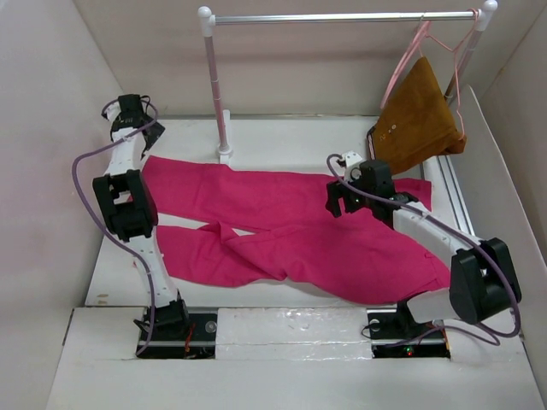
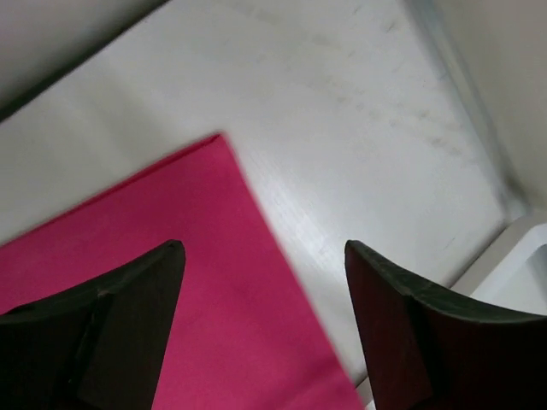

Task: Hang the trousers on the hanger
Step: Flatten out the trousers at the center of the board.

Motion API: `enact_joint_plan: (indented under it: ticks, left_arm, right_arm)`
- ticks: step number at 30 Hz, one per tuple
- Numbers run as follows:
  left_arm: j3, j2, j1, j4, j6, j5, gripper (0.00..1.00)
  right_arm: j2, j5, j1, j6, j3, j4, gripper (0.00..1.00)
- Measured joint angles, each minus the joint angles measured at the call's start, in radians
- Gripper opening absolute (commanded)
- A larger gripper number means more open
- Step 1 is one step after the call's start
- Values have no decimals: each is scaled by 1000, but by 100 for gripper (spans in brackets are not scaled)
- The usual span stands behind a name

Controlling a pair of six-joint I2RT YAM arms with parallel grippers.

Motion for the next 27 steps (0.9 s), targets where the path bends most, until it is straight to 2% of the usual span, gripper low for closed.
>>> enact_joint_plan:
  ticks: [2, 3, 5, 9, 10, 11, 14, 20, 24, 27]
  left_arm:
    - [-101, -57, 0, -13, 8, -2, 66]
    - [-193, -113, 0, 19, 10, -11, 66]
    - [-399, -261, -1, 24, 10, -26, 64]
    - [-731, -594, -4, -10, -26, -64, 64]
    - [-792, -674, -1, -16, -44, -69, 66]
    - [-843, -744, 4, -27, -60, -69, 66]
    - [-944, -871, 47, -91, -125, -76, 64]
    - [-1044, -903, 98, -275, -252, -113, 56]
    - [-1150, -996, 266, -291, -279, -73, 47]
    - [-1197, -1021, 357, -323, -294, -60, 47]
  right_arm:
    - [-2, -6, 25, -10, 22, 0, 15]
    - [-10, -8, 48, -16, 27, -2, 14]
    - [-31, -17, 94, -26, 27, -18, 0]
    - [-96, -35, 210, -41, 27, -49, 3]
    - [-113, -43, 237, -45, 27, -52, 9]
    - [-129, -51, 261, -49, 27, -56, 25]
    - [-169, -71, 305, -63, 20, -67, 45]
    - [-223, -92, 312, -108, -8, -117, 48]
    - [-241, -115, 301, -140, -18, -130, 47]
    - [-252, -140, 270, -162, -36, -139, 47]
